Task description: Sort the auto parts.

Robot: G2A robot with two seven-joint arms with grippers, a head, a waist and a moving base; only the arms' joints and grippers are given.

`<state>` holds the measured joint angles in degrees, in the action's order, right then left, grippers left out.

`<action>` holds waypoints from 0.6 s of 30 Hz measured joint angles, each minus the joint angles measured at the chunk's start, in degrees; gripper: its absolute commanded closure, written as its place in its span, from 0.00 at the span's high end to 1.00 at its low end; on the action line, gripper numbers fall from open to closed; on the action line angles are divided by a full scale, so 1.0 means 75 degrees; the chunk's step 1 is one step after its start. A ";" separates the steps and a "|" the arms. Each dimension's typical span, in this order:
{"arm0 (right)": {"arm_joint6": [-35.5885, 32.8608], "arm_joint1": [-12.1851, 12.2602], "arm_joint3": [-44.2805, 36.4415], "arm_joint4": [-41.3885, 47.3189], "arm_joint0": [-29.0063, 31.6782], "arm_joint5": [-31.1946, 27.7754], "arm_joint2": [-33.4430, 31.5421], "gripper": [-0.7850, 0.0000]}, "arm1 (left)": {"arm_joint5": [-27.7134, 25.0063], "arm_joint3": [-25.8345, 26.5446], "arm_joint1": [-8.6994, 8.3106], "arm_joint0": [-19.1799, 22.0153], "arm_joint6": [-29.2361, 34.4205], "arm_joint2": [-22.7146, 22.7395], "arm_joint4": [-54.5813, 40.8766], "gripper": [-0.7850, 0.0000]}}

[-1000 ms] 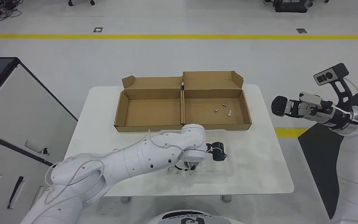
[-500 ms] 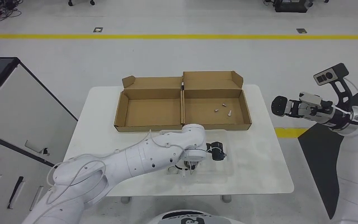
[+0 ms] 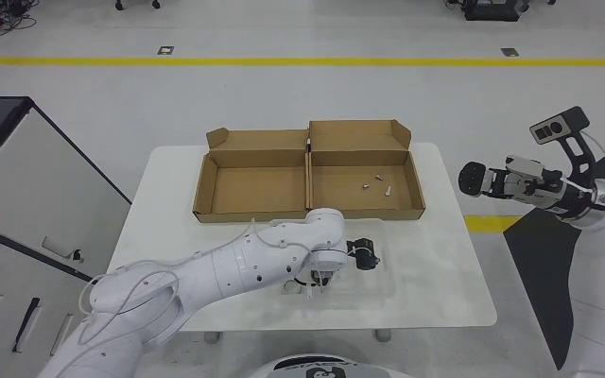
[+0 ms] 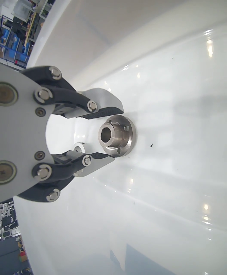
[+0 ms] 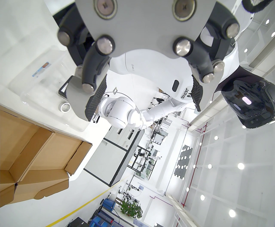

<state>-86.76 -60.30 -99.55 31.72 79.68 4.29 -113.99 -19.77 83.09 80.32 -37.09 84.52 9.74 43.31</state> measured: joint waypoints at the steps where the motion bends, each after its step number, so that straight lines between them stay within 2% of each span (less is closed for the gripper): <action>1: 0.0000 0.0000 0.0000 0.0000 0.0000 0.0000 0.0000 1.00 | -0.0008 -0.0014 0.0001 -0.0001 -0.0007 0.0000 -0.0012 0.48; 15: 0.0000 0.0000 0.0000 0.0000 0.0000 0.0000 0.0000 1.00 | -0.0078 -0.0104 0.0017 0.0030 -0.0077 0.0000 -0.0066 0.47; 18: 0.0000 0.0000 0.0000 0.0000 0.0000 0.0000 0.0000 1.00 | -0.0097 -0.0110 0.0013 0.0009 -0.0096 0.0000 -0.0087 0.43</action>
<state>-86.76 -60.30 -99.55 31.72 79.68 4.29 -113.99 -20.50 82.26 80.42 -37.02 83.80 9.74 42.66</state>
